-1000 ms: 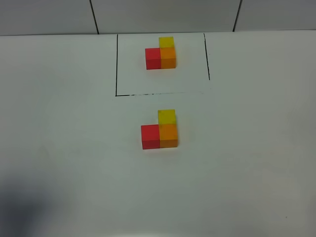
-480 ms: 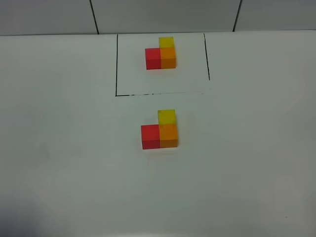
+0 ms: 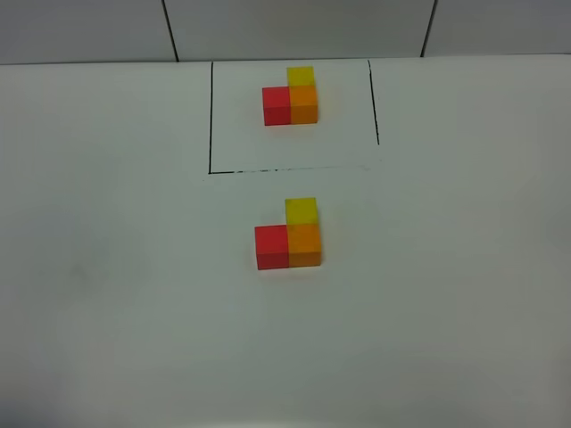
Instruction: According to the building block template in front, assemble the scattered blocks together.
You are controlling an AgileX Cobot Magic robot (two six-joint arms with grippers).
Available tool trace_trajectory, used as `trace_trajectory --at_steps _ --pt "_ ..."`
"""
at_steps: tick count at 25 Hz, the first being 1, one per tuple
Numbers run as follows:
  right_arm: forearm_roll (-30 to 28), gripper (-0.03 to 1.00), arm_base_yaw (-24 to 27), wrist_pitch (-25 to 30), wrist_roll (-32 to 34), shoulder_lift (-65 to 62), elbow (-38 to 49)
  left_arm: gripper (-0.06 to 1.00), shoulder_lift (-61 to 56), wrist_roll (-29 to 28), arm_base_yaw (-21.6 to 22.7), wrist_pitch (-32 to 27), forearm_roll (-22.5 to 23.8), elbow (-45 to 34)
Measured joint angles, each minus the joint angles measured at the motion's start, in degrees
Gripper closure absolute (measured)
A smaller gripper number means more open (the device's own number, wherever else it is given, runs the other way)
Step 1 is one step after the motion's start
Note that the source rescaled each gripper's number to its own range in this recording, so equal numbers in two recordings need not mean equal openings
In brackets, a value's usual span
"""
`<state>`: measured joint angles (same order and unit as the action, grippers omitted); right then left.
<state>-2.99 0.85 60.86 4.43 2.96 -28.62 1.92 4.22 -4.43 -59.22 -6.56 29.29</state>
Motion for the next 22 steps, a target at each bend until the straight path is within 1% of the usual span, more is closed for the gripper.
trace_trajectory --at_steps 3,8,12,22 --pt "0.0 0.97 0.0 0.0 0.0 0.0 0.0 0.15 -2.0 -0.1 0.0 -0.4 0.1 -0.4" --pt "0.0 0.97 0.0 0.0 0.0 0.0 0.0 0.27 -2.2 -0.1 0.0 -0.4 0.1 -0.4" --pt "0.0 0.97 0.0 0.0 0.0 0.0 0.0 0.33 -2.2 -0.1 0.0 -0.4 0.1 -0.4" --pt "0.0 0.97 0.0 0.0 0.0 0.0 0.0 0.36 -2.2 -0.2 0.0 -0.4 0.1 -0.4"
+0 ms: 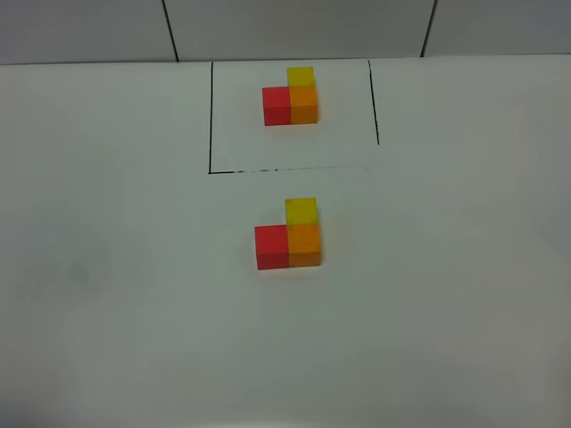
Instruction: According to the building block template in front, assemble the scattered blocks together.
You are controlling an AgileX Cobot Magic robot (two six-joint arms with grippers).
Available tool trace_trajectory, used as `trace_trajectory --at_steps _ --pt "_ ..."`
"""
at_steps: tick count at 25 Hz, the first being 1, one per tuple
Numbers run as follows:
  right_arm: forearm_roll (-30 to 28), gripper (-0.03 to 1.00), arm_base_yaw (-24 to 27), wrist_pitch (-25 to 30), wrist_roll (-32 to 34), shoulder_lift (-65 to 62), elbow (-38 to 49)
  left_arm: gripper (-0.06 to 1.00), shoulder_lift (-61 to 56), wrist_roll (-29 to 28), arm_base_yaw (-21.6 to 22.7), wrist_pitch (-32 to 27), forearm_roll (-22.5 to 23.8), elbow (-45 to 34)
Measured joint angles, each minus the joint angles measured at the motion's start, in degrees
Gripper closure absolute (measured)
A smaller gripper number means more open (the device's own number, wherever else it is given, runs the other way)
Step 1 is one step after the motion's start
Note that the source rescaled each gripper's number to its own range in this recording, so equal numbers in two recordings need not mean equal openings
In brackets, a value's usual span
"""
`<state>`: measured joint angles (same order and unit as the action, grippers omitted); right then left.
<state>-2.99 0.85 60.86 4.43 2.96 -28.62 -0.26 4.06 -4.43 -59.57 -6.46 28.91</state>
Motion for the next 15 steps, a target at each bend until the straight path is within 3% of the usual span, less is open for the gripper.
trace_trajectory --at_steps 15 --pt "0.0 0.97 0.0 0.0 0.0 0.0 0.0 0.36 0.0 0.0 0.0 0.0 0.0 0.0"
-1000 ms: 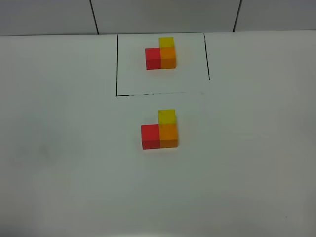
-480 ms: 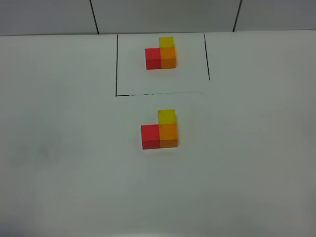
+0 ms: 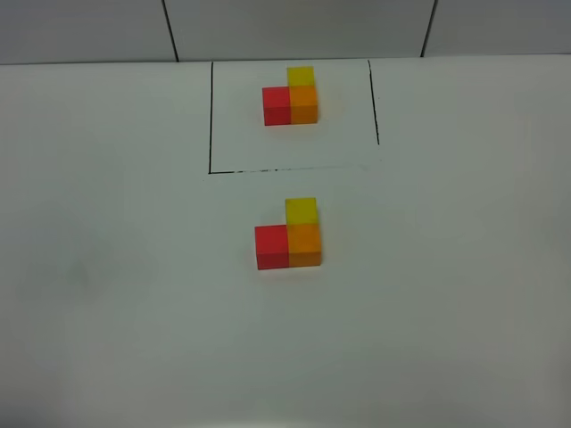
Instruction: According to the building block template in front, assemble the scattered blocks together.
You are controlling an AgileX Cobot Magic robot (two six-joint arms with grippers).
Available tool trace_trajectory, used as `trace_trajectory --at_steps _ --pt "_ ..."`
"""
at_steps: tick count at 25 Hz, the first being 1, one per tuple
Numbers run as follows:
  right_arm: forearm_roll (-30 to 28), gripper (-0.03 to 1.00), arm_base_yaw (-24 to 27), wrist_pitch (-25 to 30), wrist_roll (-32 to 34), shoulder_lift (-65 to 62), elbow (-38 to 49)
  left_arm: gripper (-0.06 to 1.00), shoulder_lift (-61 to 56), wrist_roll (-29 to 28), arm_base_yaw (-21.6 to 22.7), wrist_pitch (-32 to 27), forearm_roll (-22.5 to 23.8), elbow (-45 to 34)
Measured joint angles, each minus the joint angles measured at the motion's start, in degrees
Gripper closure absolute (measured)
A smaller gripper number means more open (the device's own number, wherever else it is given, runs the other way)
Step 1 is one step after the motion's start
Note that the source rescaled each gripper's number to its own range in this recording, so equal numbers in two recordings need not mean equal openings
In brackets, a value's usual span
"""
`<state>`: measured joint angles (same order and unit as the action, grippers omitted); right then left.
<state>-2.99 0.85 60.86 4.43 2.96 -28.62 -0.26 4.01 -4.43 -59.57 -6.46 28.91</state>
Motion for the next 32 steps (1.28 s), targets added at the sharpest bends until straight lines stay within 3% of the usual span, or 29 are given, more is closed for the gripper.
trace_trajectory --at_steps 24,32 --pt "0.1 0.97 0.0 0.0 -0.1 0.0 0.0 0.36 0.0 0.0 0.0 0.0 0.0 0.0" --pt "3.5 0.97 0.0 0.0 -3.9 0.0 0.0 0.36 0.0 0.1 0.0 0.0 0.0 0.0"
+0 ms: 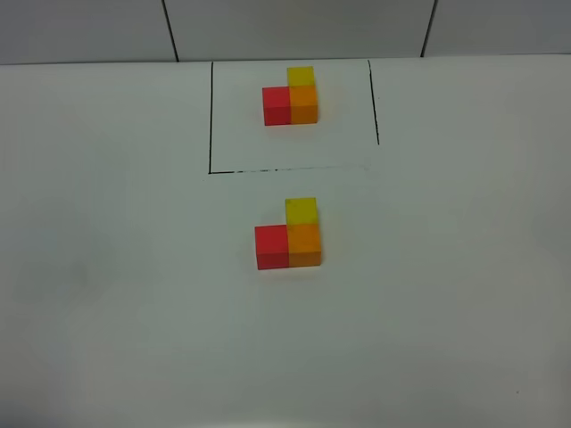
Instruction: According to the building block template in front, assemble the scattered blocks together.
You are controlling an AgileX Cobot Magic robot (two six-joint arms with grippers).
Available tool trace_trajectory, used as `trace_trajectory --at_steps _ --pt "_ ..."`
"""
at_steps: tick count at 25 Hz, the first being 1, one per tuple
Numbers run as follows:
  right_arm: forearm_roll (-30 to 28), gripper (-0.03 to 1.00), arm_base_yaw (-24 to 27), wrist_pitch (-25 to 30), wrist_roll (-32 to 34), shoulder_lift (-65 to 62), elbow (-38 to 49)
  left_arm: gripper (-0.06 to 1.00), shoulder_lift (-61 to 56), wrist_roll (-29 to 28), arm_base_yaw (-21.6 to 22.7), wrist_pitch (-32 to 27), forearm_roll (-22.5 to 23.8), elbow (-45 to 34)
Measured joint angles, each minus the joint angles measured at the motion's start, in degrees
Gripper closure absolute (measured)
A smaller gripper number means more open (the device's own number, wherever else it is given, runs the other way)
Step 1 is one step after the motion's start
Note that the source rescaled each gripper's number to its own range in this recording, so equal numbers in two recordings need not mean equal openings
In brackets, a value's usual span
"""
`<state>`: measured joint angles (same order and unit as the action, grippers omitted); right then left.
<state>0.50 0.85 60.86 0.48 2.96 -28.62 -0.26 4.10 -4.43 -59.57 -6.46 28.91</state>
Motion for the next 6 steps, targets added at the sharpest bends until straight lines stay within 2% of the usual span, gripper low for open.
trace_trajectory --at_steps 6 --pt "0.4 0.97 0.0 0.0 -0.5 0.0 0.0 0.36 0.0 0.0 0.0 0.0 0.0 0.0"
